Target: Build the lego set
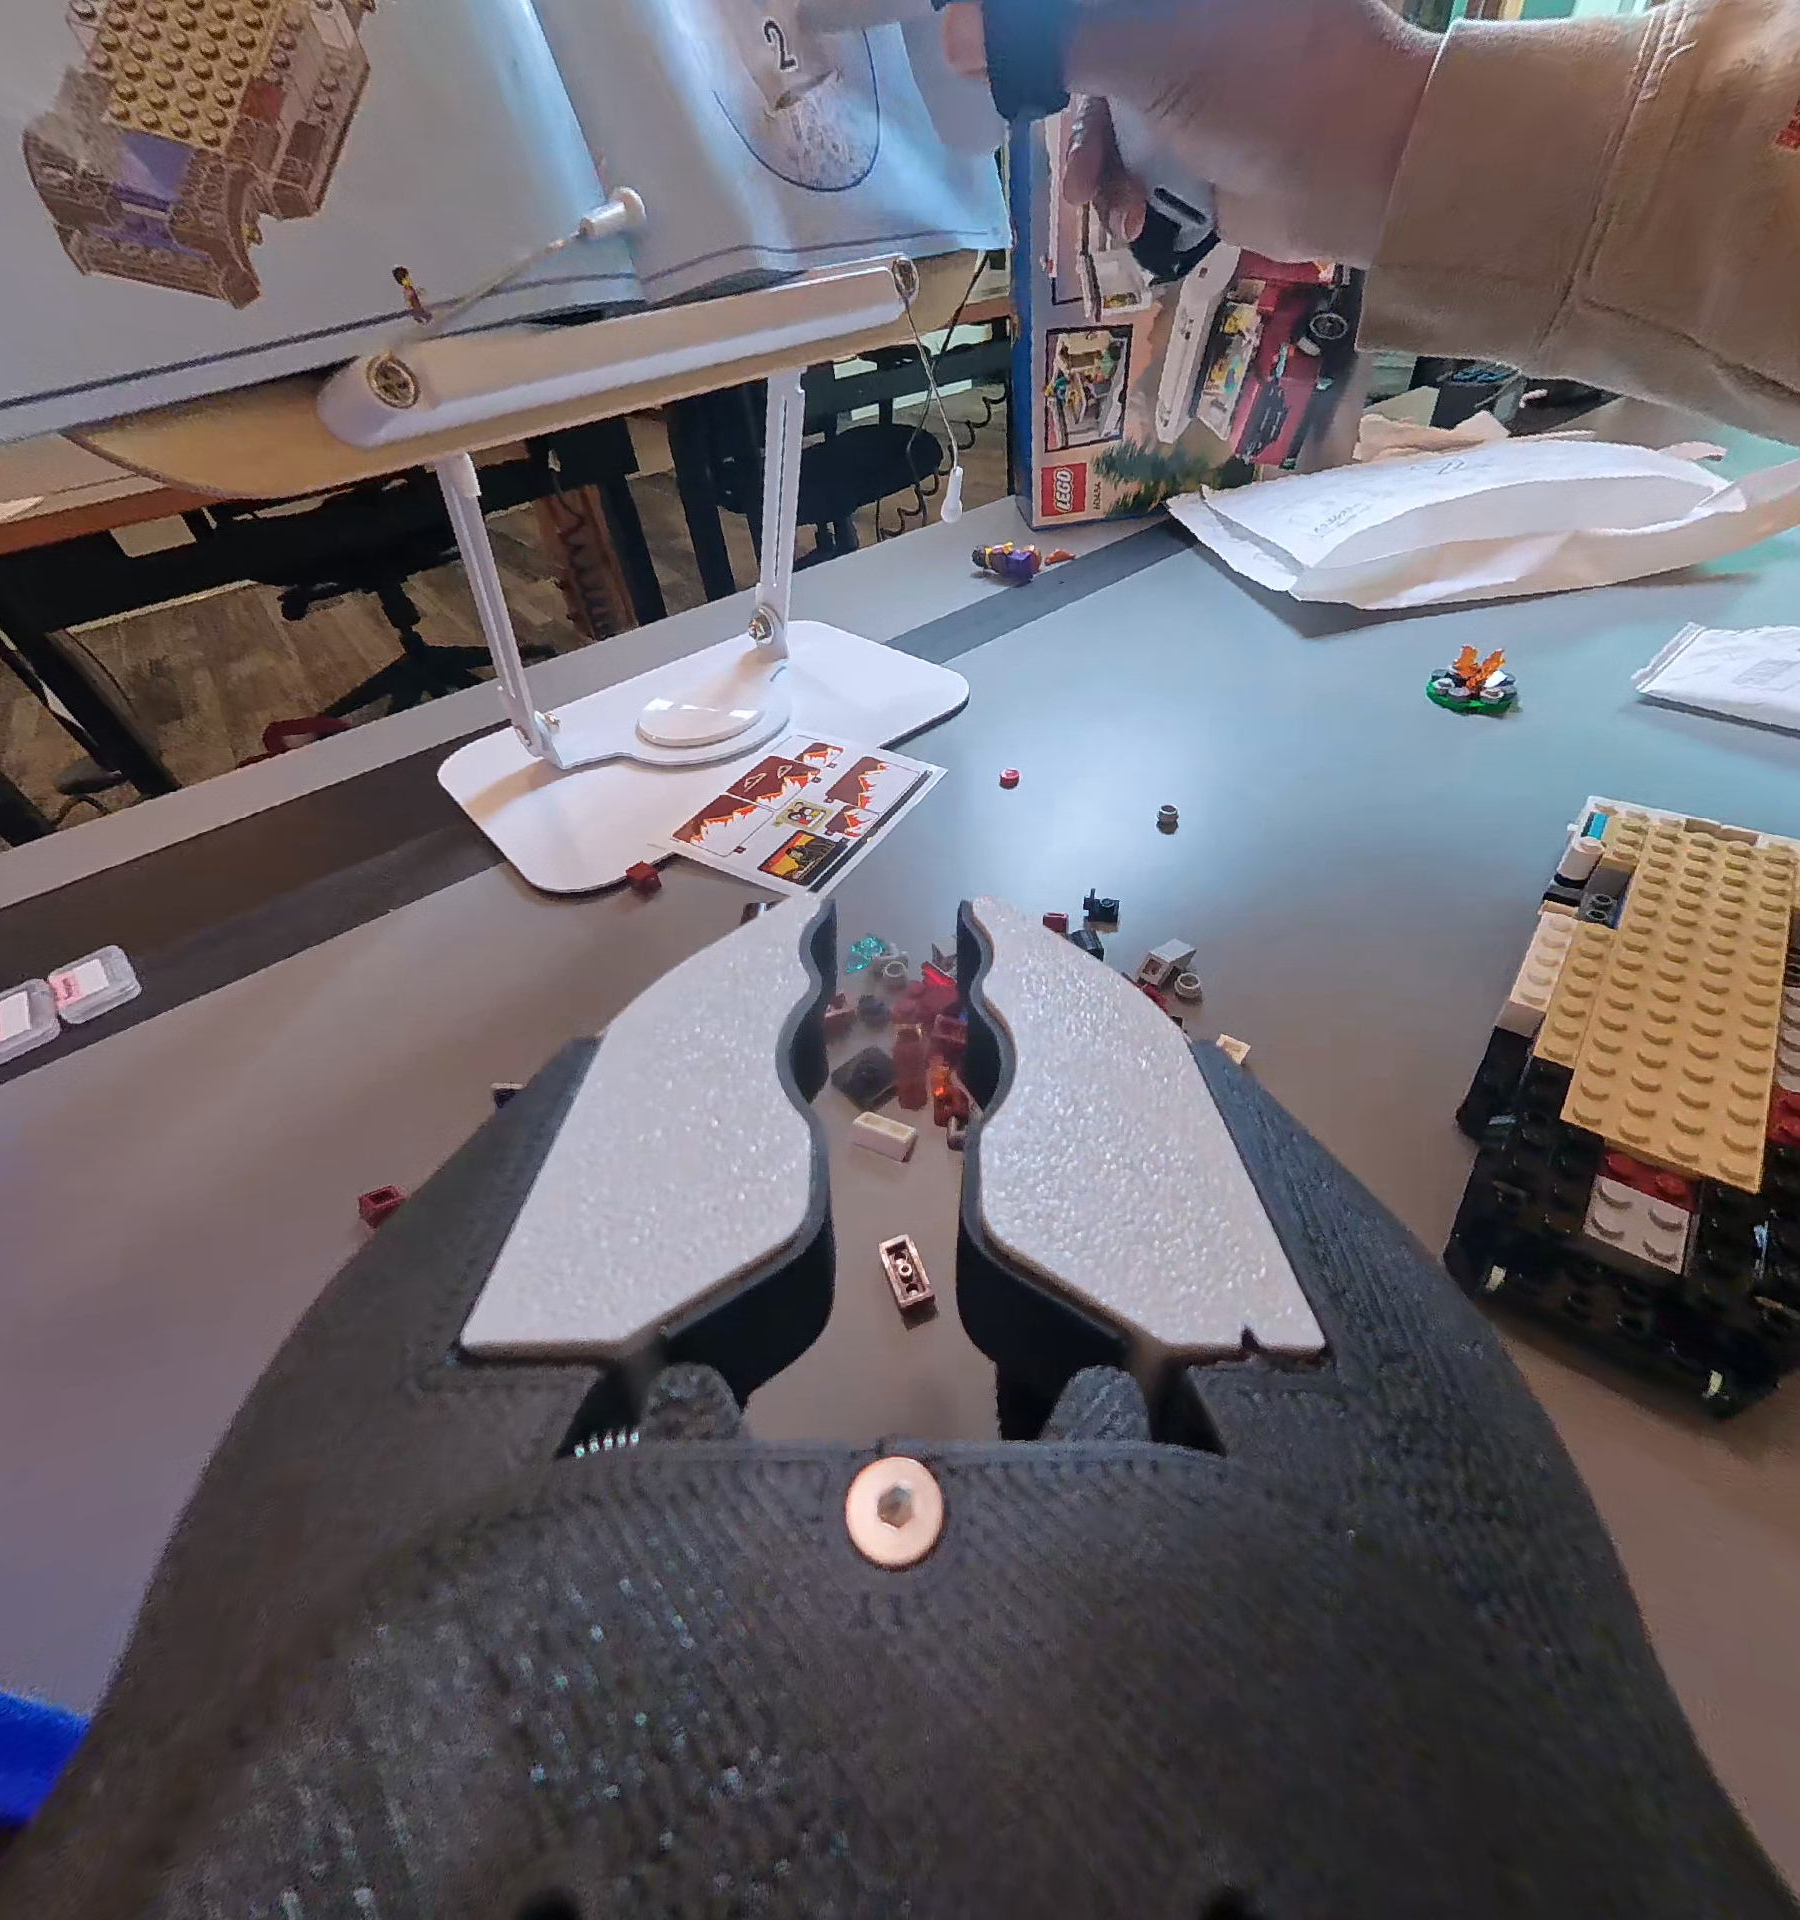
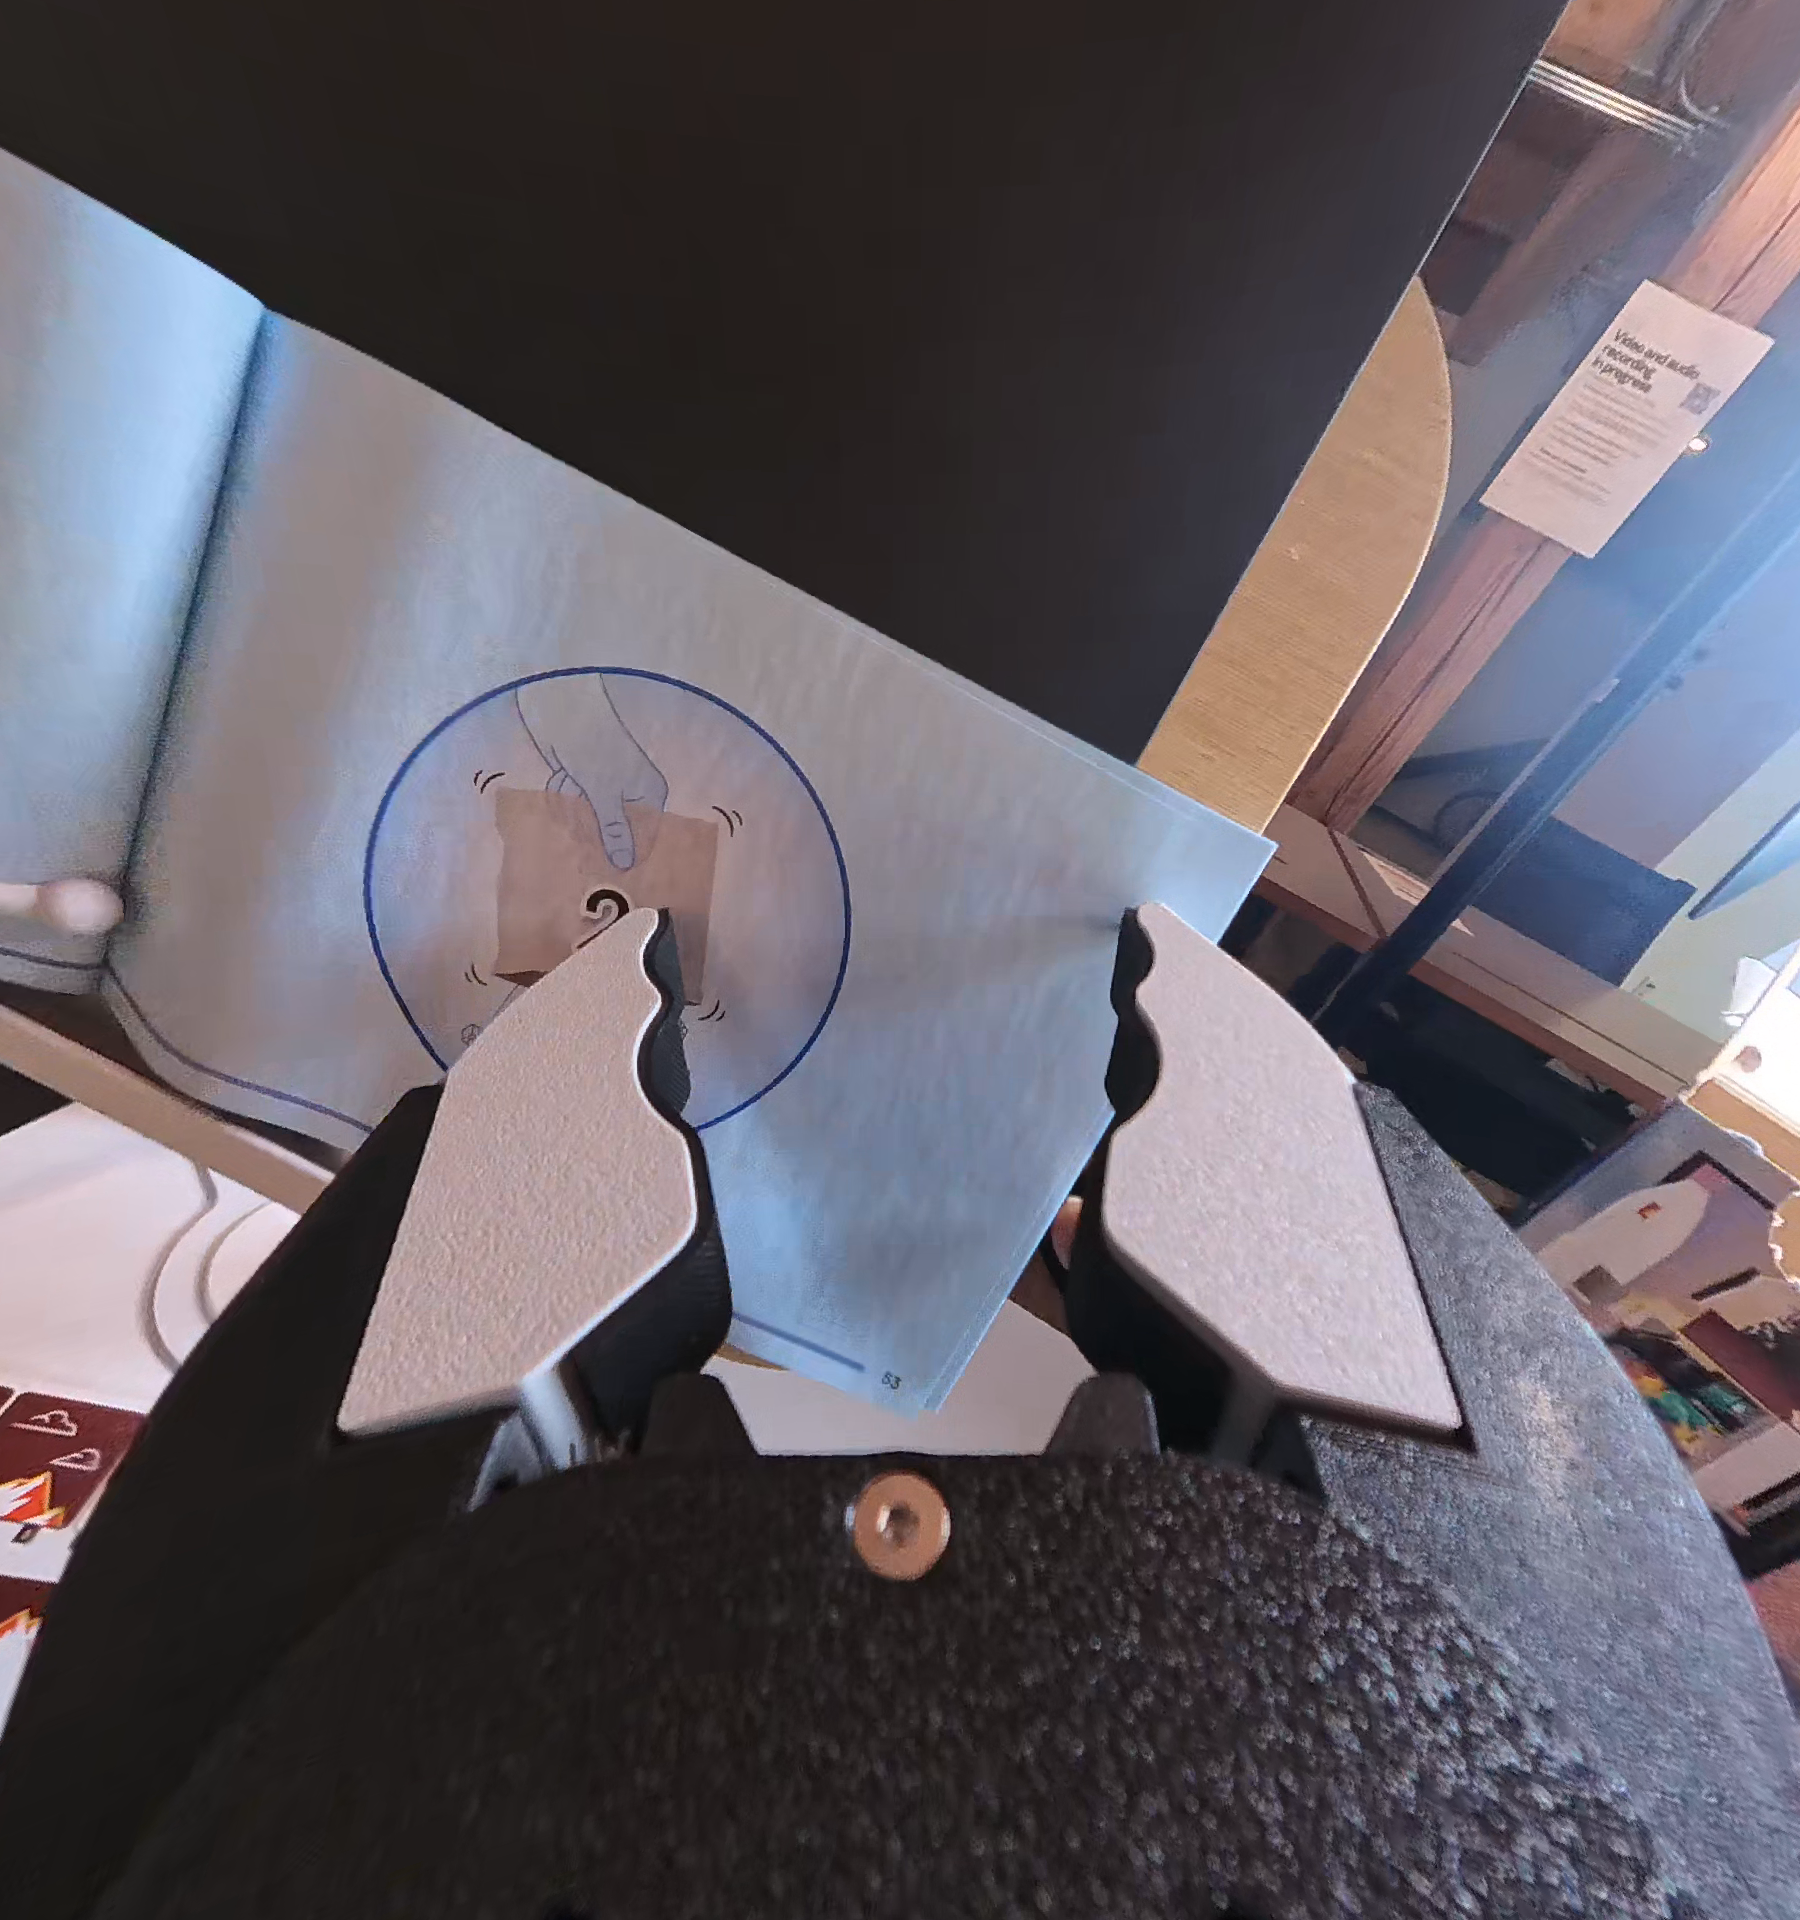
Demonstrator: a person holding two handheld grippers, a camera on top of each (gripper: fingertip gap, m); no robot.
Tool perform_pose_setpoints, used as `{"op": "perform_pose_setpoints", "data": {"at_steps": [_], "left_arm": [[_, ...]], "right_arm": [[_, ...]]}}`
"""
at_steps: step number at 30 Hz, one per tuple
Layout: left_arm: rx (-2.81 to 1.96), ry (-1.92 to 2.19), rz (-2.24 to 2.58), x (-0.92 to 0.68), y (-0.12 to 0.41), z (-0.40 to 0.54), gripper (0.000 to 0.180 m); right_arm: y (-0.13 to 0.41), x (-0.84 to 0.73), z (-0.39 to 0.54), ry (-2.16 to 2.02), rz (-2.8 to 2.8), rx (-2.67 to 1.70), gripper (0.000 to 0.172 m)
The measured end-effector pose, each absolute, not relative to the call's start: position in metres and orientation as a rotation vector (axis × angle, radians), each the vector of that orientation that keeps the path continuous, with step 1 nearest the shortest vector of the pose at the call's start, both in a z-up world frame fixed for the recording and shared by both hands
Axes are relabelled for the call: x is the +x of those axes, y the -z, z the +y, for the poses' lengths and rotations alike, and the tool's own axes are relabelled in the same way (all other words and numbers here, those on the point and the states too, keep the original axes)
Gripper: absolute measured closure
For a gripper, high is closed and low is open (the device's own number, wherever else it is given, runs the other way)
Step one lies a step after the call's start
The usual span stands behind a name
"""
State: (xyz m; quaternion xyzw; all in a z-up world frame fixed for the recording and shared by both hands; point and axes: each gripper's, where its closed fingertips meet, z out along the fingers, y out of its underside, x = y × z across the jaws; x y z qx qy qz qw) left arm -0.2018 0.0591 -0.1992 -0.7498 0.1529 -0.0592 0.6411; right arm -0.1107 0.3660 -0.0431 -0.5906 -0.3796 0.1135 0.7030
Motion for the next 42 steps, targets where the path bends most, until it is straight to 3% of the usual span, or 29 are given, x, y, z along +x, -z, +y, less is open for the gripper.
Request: {"op": "perform_pose_setpoints", "data": {"at_steps": [10,13,19,25,33,42], "left_arm": [[-1.733,0.145,0.346,-0.202,0.205,0.061,0.158],[-1.733,0.130,0.353,-0.203,0.199,0.066,0.157],[-1.697,0.083,0.392,-0.202,0.147,0.102,0.153],[-1.661,-0.016,0.438,-0.200,0.086,0.175,0.151],[-1.833,-0.248,0.619,-0.215,0.107,0.251,0.147],[-1.855,-0.426,0.704,-0.232,0.114,0.270,0.169]], "right_arm": [[0.048,-0.121,0.338,-0.408,-0.934,-1.263,0.122],[0.037,-0.110,0.338,-0.387,-0.903,-1.226,0.121],[0.045,-0.089,0.360,-0.324,-0.841,-1.298,0.100],[0.059,-0.088,0.370,-0.330,-0.815,-1.343,0.100],[0.047,-0.082,0.357,-0.304,-0.807,-1.219,0.106],[0.058,-0.099,0.367,-0.261,-0.853,-1.280,0.101]]}}
